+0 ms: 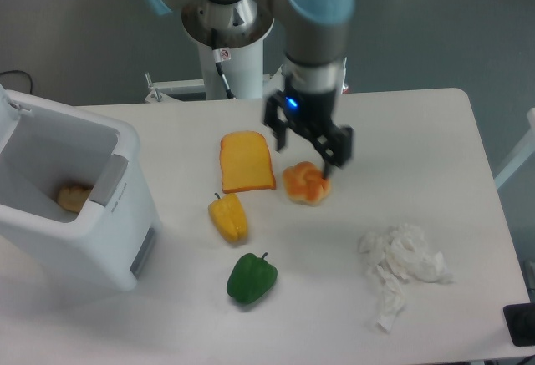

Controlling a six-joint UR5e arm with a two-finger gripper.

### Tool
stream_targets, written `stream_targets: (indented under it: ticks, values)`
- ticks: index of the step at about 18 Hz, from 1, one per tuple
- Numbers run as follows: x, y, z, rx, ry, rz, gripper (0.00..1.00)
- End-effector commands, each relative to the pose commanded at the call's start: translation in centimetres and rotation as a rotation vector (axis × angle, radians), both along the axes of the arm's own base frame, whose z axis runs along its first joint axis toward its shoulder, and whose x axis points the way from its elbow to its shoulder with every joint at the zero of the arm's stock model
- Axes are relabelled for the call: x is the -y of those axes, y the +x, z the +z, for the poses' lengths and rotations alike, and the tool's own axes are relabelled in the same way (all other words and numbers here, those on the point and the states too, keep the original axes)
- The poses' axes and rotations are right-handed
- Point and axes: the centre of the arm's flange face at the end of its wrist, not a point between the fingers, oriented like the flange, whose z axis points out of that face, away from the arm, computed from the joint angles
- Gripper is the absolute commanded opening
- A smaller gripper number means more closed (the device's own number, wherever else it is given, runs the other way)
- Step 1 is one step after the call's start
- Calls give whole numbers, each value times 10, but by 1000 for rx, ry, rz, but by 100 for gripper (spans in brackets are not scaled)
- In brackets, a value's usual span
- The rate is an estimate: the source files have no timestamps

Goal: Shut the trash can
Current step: 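Raise the gripper and move it over the table toward the trash can, then move the gripper above the open lid of the trash can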

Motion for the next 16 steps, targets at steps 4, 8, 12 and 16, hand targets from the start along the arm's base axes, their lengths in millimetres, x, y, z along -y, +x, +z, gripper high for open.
stream_targets:
  ticks: [4,8,12,16]
  values:
    - [-11,69,22,36,35,21,100]
    - [-25,136,36,90,79,25,100]
    - [-37,187,37,148,87,5,100]
    - [-42,226,38,177,87,-34,100]
